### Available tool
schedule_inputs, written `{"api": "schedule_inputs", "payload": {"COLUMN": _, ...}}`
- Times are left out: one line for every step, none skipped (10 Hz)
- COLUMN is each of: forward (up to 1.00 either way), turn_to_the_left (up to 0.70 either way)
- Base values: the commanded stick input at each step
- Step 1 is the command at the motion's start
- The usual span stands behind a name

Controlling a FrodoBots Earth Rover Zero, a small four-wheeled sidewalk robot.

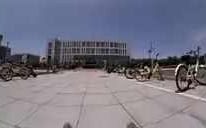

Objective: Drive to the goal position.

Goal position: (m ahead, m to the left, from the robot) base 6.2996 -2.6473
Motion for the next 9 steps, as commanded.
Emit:
{"api": "schedule_inputs", "payload": {"forward": 0.45, "turn_to_the_left": 0.03}}
{"api": "schedule_inputs", "payload": {"forward": 0.45, "turn_to_the_left": 0.03}}
{"api": "schedule_inputs", "payload": {"forward": 0.45, "turn_to_the_left": 0.03}}
{"api": "schedule_inputs", "payload": {"forward": 0.45, "turn_to_the_left": 0.03}}
{"api": "schedule_inputs", "payload": {"forward": 0.45, "turn_to_the_left": 0.03}}
{"api": "schedule_inputs", "payload": {"forward": 0.45, "turn_to_the_left": 0.03}}
{"api": "schedule_inputs", "payload": {"forward": 0.45, "turn_to_the_left": 0.03}}
{"api": "schedule_inputs", "payload": {"forward": 0.45, "turn_to_the_left": 0.03}}
{"api": "schedule_inputs", "payload": {"forward": 0.45, "turn_to_the_left": 0.03}}
